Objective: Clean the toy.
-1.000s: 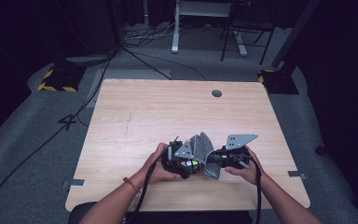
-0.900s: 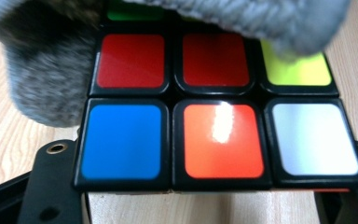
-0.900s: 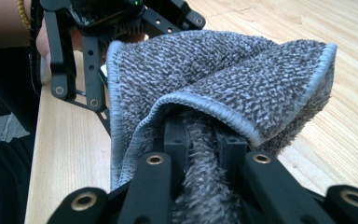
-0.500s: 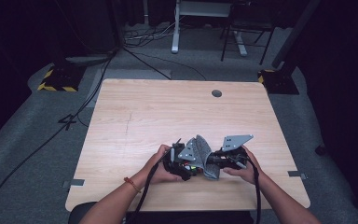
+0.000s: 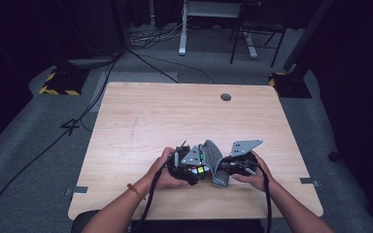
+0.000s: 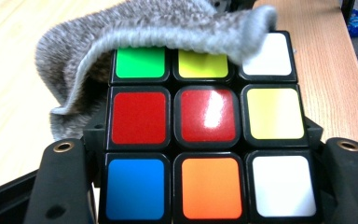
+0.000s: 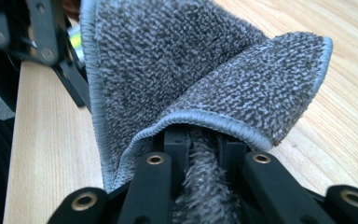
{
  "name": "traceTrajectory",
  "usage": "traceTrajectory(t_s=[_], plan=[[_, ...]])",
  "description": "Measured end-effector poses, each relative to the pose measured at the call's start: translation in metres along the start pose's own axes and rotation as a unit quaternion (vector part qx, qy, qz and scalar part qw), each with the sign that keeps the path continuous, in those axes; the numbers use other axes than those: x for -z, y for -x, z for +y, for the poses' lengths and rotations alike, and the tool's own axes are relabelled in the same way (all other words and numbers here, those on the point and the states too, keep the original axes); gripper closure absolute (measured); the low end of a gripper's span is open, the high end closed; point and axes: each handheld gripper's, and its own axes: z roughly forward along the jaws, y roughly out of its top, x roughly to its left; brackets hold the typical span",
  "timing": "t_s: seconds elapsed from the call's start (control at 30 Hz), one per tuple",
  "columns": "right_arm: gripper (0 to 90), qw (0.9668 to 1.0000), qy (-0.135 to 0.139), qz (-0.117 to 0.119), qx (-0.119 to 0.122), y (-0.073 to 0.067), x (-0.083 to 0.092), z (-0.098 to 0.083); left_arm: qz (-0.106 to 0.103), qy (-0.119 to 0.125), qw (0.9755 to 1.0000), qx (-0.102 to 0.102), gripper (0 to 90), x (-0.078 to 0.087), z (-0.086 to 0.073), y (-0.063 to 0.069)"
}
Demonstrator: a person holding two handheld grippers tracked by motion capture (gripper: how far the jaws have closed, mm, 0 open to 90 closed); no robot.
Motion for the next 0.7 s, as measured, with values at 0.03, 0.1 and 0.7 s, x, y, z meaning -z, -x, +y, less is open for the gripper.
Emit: traceTrajectory(t_s=[0.03, 0.1, 0.7], plan=[[78.7, 1.0, 0.001, 0.001, -0.002, 0.0, 0.0, 0.0, 0.001, 0.002, 1.0, -0.002, 33.1, 0.001, 0.0, 0.0], [78.7, 1.0, 0.0, 0.003, -0.001, -0.001, 0.001, 0.001, 0.004, 0.005, 1.0, 0.0, 33.1, 0.004, 0.001, 0.0], [78.9, 0.9975, 0.059, 0.002, 0.038, -0.023, 0.013, 0.015, -0.007, -0.03, 0.9995, -0.01, 32.9, -0.01, 0.0, 0.005]])
